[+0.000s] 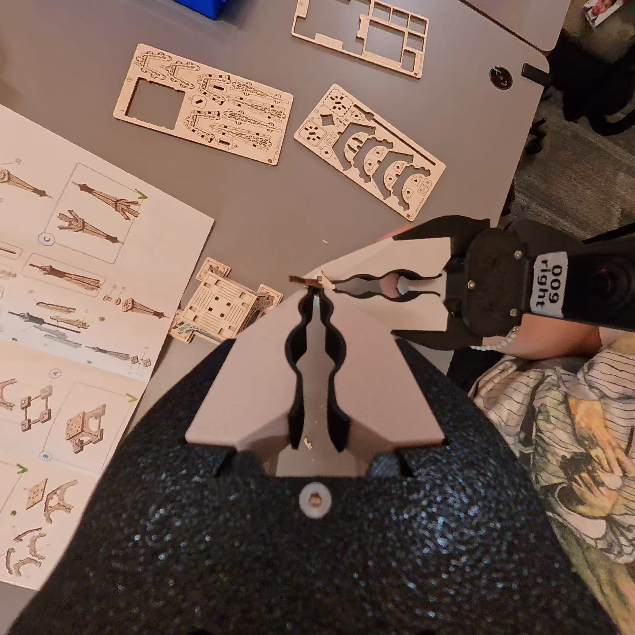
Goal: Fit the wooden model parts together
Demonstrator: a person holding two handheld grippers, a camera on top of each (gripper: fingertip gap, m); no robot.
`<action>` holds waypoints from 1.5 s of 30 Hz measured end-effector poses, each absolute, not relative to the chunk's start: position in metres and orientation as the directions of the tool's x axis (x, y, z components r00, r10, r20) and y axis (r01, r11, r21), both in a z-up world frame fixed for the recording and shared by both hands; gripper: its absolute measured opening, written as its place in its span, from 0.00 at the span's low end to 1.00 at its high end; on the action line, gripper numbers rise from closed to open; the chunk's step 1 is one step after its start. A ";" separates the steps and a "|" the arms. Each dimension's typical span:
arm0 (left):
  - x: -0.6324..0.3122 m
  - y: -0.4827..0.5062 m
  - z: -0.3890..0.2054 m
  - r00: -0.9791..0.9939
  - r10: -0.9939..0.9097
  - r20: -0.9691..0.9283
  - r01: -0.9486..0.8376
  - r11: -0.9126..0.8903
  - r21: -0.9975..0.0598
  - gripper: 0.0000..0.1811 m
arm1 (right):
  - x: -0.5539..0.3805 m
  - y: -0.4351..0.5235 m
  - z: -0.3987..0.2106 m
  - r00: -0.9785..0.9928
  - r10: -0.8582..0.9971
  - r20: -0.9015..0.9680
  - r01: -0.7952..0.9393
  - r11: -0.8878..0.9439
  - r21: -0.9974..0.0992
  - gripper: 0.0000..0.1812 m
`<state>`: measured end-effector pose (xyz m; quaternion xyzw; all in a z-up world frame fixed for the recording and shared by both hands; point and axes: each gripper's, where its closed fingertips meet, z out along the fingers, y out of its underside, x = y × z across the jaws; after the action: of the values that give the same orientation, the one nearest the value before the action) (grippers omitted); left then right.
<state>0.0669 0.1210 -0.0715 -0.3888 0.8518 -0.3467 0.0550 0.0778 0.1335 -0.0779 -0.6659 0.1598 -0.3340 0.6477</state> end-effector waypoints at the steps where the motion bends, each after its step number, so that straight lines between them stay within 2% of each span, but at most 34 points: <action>1: 0.067 0.122 -0.072 -0.690 -0.702 0.179 -0.628 0.456 -0.631 0.00 | 0.078 0.134 -0.079 0.737 -0.638 0.224 0.204 -0.106 -0.973 0.00; 9: 0.066 0.124 -0.074 -0.669 -0.704 0.237 -0.661 0.419 -0.623 0.00 | 0.077 0.137 -0.083 0.766 -0.615 0.190 0.162 -0.101 -0.982 0.00; 14: 0.064 0.123 -0.075 -0.666 -0.701 0.254 -0.674 0.420 -0.607 0.04 | 0.077 0.138 -0.085 0.767 -0.612 0.192 0.155 -0.114 -0.981 0.00; 16: 0.065 0.125 -0.075 -0.662 -0.704 0.258 -0.681 0.421 -0.599 0.00 | 0.077 0.137 -0.085 0.765 -0.613 0.198 0.162 -0.115 -0.980 0.00; 19: 0.065 0.126 -0.077 -0.666 -0.698 0.262 -0.686 0.435 -0.584 0.00 | 0.077 0.138 -0.086 0.761 -0.614 0.209 0.163 -0.132 -0.978 0.00; 33: 0.062 0.129 -0.089 -0.694 -0.682 0.231 -0.702 0.570 -0.428 0.00 | 0.079 0.139 -0.097 0.770 -0.598 0.221 0.124 -0.200 -0.972 0.00; 45: 0.064 0.124 -0.089 -0.673 -0.675 0.303 -0.734 0.559 -0.386 0.00 | 0.080 0.137 -0.097 0.759 -0.610 0.227 0.129 -0.201 -0.971 0.00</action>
<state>0.0639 0.1243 -0.0889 -0.3999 0.8807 -0.2466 -0.0599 0.0800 0.1367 -0.0973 -0.7129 0.1686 -0.3034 0.6093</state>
